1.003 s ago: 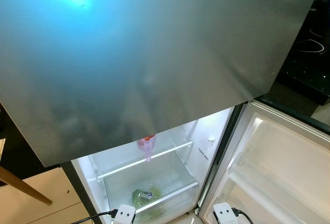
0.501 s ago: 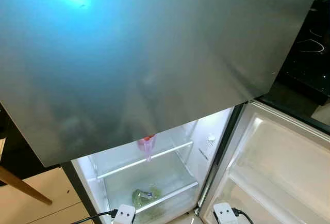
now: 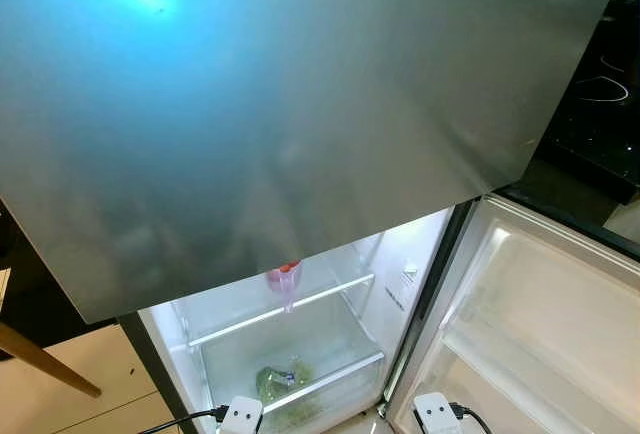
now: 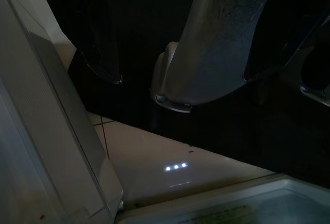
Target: Restocking fridge
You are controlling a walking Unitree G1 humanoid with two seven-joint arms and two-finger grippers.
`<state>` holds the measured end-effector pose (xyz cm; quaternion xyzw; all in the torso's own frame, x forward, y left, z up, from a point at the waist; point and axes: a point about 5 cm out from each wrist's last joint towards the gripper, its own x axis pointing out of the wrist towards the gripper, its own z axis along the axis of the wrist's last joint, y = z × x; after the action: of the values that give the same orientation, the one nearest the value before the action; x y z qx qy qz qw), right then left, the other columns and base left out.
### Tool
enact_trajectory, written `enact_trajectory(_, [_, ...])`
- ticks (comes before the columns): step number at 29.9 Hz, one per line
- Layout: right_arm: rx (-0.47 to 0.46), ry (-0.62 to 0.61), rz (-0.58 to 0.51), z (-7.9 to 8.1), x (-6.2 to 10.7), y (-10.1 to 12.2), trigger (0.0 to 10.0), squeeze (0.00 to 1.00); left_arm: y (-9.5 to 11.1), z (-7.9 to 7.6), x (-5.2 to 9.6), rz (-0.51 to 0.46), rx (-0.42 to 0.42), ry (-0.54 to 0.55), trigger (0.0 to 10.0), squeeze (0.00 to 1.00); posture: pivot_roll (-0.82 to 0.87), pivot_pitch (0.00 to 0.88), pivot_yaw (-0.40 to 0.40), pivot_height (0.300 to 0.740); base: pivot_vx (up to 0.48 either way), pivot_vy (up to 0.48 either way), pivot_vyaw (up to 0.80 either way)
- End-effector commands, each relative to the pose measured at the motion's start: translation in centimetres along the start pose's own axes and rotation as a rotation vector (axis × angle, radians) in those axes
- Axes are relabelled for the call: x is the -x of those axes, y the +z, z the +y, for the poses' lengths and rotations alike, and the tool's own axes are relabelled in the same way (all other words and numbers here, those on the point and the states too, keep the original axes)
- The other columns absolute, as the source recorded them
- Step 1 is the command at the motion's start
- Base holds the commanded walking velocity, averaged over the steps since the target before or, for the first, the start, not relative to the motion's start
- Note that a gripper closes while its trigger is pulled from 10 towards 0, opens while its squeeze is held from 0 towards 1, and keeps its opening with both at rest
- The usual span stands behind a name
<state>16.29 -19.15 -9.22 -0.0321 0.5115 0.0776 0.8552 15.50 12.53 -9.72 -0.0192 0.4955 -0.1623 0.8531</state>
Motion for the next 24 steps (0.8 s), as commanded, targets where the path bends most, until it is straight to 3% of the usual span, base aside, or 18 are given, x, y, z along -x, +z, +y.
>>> enact_trajectory(1, [-0.010,-0.002,0.007,-0.11,0.07,-0.37,10.0,0.00,-0.47,-0.31,-0.01,0.015,0.011,-0.006,10.0,0.00,-0.05,0.000,-0.034,0.740,0.000,0.000,0.00])
enact_trajectory(10, [-0.024,-0.004,0.009,-0.21,0.14,-0.64,10.0,0.00,-0.90,-0.23,0.08,0.023,0.041,-0.006,10.0,0.00,-0.05,0.000,-0.029,0.740,0.000,0.000,0.00])
enact_trajectory(24, [-0.015,-0.005,0.010,-0.29,0.15,-0.62,10.0,0.00,-1.20,-0.30,0.12,0.037,0.064,-0.017,10.0,0.00,-0.05,0.000,-0.029,0.740,-0.334,0.000,0.00])
